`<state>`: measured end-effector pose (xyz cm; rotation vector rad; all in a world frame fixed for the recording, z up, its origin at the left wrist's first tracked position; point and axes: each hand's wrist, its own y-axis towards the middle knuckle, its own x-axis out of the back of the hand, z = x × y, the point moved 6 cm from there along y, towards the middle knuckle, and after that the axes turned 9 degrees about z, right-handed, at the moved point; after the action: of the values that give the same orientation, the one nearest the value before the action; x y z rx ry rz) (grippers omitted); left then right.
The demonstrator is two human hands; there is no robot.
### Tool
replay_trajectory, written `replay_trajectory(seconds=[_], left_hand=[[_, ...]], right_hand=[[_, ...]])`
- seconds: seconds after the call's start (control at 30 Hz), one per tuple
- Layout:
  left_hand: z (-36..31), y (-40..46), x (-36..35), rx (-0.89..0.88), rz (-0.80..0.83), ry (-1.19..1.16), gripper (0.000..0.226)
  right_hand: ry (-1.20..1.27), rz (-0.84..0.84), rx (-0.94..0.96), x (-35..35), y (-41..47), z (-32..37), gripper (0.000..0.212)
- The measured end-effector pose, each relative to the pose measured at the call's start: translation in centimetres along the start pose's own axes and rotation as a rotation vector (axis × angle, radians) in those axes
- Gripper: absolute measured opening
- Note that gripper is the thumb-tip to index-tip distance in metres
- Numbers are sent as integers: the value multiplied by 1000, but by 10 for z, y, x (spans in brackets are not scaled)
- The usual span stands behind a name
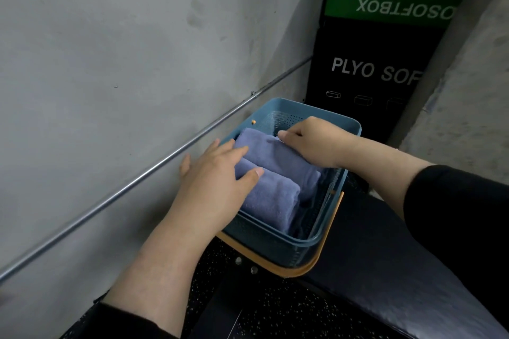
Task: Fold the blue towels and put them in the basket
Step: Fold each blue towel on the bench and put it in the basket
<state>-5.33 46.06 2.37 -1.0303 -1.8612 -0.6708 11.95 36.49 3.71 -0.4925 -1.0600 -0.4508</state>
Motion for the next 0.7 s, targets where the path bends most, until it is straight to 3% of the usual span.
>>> replay_trajectory(seconds=[0.17, 0.3, 0.47, 0.57, 0.7], left_hand=[[-17, 0, 2, -82, -78, -51, 51], [-45, -5, 9, -198, -289, -270, 39], [-126, -25, -4, -414, -369, -331, 34], [-184, -39, -29, -513, -293, -379, 33], [-268, -61, -94, -614, -53, -312, 38]], right_hand=[[61, -135, 43, 19, -16, 2, 49], [172, -377, 94, 46, -49, -10, 44], [296, -635, 65, 66, -143, -61, 26], [284, -691, -9, 55, -213, -115, 23], [140, -640, -212, 15, -309, -204, 23]])
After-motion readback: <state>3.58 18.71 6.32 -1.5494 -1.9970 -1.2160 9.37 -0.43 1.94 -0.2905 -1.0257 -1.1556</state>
